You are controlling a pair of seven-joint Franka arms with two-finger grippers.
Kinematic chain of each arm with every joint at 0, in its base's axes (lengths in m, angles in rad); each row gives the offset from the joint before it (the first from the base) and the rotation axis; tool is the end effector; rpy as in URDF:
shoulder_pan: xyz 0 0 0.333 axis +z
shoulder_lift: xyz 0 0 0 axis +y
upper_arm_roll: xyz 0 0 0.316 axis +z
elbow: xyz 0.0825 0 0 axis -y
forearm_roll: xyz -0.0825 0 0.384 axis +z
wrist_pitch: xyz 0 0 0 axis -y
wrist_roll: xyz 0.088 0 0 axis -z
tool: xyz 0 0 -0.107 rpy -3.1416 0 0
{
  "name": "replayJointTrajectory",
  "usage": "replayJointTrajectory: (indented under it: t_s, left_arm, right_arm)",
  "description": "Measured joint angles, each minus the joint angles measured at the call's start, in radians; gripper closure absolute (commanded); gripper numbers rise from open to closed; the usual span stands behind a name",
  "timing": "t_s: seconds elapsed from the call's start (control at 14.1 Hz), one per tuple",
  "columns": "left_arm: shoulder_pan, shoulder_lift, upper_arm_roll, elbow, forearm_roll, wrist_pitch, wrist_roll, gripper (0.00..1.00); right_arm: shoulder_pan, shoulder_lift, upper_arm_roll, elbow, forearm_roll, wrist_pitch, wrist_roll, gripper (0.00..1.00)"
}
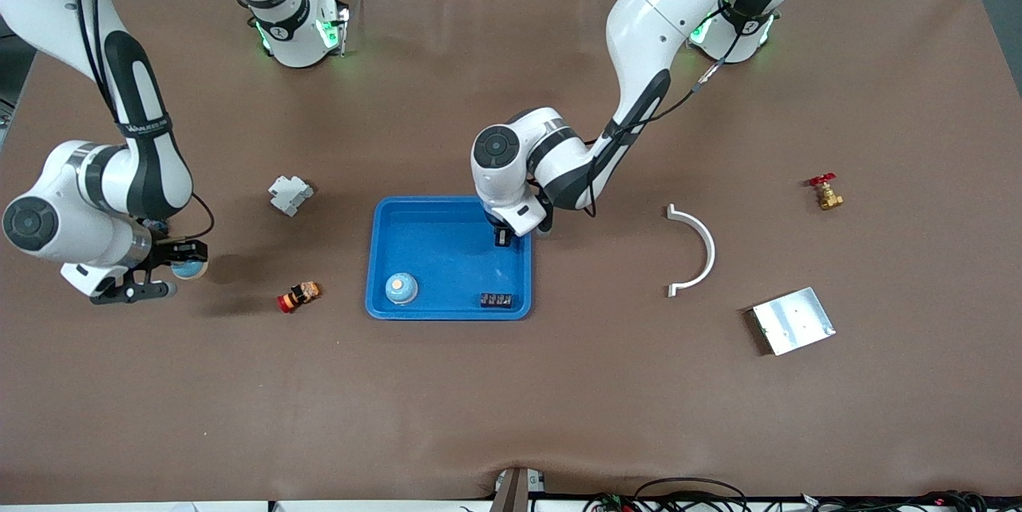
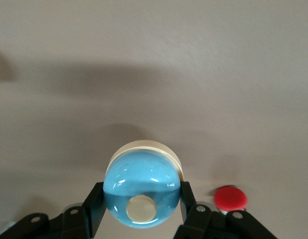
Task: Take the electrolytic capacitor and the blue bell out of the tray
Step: 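Place the bell with the right gripper while the left gripper lifts the capacitor, then grasp another bell with the right gripper while the left gripper carries the capacitor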
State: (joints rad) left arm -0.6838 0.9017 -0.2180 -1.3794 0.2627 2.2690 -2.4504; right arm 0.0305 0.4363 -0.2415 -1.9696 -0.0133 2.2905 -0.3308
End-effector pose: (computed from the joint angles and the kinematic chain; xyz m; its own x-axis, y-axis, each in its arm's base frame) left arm 0.4854 -0.5497 0.1787 0.1084 0.9940 0.0118 0.9936 -0.1087 0.0320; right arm 0.5908 -0.1224 0.2460 0.9811 0.1391 -0.1345 0.1495 -0.9863 0.0702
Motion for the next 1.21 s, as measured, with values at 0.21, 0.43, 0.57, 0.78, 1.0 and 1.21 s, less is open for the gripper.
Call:
replayJointTrajectory:
  t_s: [0.21, 0.43, 0.57, 0.78, 1.0, 1.21]
  left_arm:
    - [0.001, 0.0, 0.0, 0.002, 0.062, 0.0, 0.056, 1.0]
    - [0.003, -0.001, 0.0, 0.014, 0.061, 0.005, 0.224, 1.0]
    - [0.007, -0.008, -0.001, 0.026, 0.051, 0.005, 0.334, 1.0]
    - [0.028, -0.039, -0.002, 0.044, 0.001, -0.006, 0.526, 1.0]
    - [0.071, -0.092, -0.002, 0.046, -0.041, -0.069, 0.814, 1.0]
    - [0.124, -0.143, -0.002, 0.046, -0.066, -0.106, 1.117, 1.0]
  right_arm:
    - [-0.001, -0.009, -0.037, -0.065, -0.001, 0.059, -0.037, 1.0]
    - [0.001, -0.008, -0.035, -0.073, -0.001, 0.064, -0.037, 0.83]
    - [0.003, 0.0, -0.034, -0.075, -0.001, 0.07, -0.037, 0.31]
    - [0.003, 0.015, -0.034, -0.072, -0.001, 0.081, -0.037, 0.0]
    - [0.005, 0.017, -0.034, -0.052, -0.001, 0.084, -0.037, 0.0]
    - [0.015, 0.017, -0.028, -0.006, 0.006, 0.076, -0.037, 0.0]
